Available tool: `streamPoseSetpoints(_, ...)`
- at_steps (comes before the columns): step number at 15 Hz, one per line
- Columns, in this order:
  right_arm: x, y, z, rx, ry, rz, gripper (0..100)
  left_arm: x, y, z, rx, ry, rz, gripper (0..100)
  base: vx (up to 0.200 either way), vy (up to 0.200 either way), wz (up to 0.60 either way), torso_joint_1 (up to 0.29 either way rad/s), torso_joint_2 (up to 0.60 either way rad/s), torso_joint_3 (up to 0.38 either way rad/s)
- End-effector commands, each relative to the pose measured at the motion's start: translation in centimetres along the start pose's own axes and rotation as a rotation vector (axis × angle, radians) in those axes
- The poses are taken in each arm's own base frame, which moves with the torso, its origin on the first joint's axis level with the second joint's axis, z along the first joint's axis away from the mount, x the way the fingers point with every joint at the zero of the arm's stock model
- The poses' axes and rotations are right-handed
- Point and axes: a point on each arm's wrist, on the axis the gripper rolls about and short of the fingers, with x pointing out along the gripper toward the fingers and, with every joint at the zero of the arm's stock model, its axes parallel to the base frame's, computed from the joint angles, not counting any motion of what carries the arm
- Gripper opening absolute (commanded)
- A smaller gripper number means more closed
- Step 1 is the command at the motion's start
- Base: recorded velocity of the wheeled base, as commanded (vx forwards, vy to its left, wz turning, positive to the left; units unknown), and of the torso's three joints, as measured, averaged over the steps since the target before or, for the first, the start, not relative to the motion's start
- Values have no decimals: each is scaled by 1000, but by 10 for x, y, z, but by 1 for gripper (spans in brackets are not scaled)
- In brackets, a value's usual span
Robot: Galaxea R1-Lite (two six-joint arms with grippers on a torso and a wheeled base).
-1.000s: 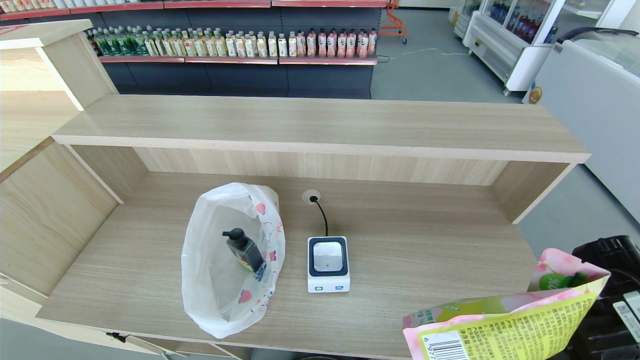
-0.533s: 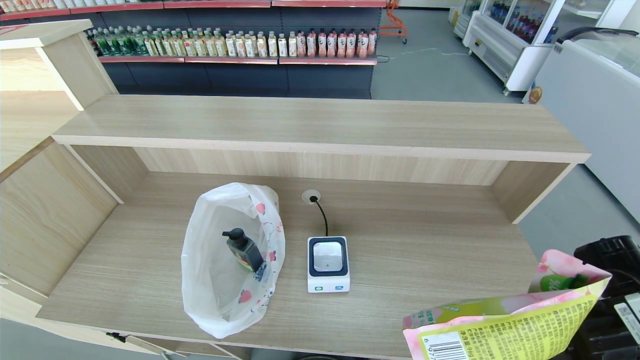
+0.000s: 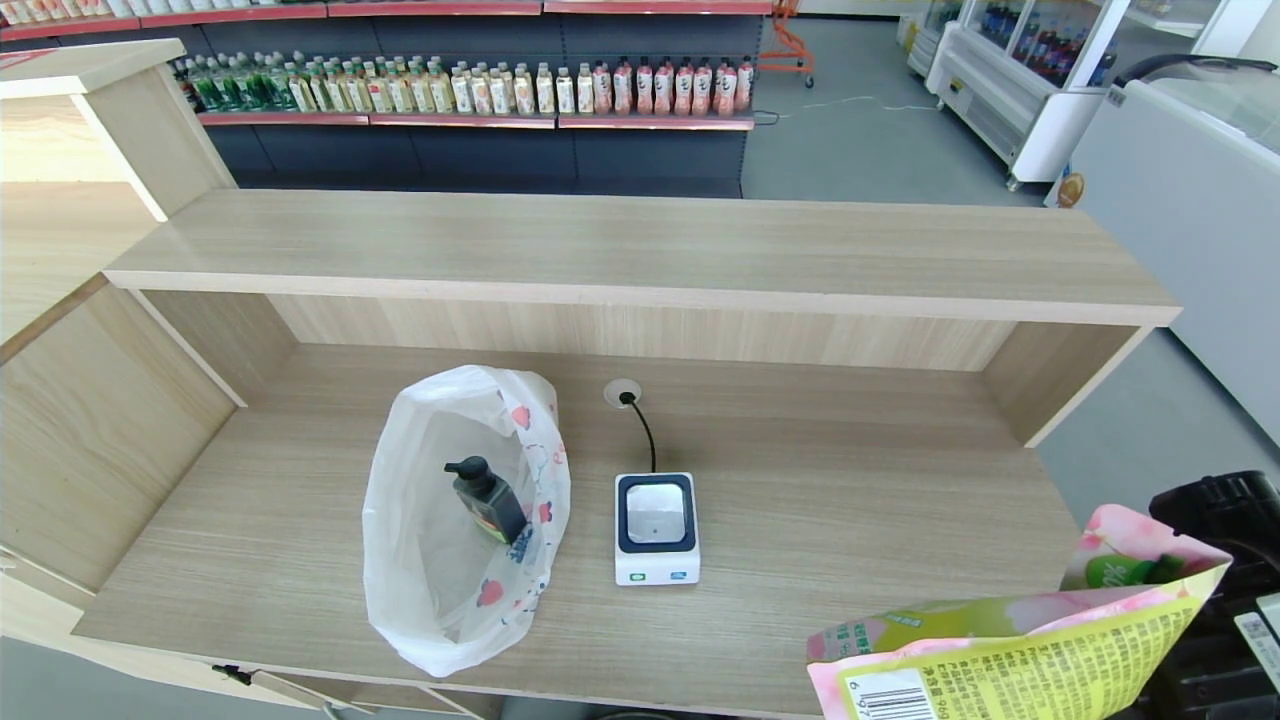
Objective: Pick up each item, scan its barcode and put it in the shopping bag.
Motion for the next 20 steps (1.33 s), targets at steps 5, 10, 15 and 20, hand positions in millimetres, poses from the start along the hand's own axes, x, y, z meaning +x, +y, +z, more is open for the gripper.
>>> streamPoseSetpoints(5, 0, 1, 1, 6, -1, 1, 0, 0, 0, 0, 0, 0, 0, 100, 0, 0, 0, 0, 0, 0)
streamPoseSetpoints(10, -14, 7, 56, -30, 39, -52, 0, 0, 0, 0, 0, 0, 0, 100, 0, 0, 0, 0, 0, 0)
streamPoseSetpoints(15, -49, 12, 90, -64, 241, -324, 0, 0, 0, 0, 0, 0, 0, 100, 0, 0, 0, 0, 0, 0)
streamPoseSetpoints(20, -43, 1, 135, 767, 374, -909, 0, 0, 0, 0, 0, 0, 0, 100, 0, 0, 0, 0, 0, 0)
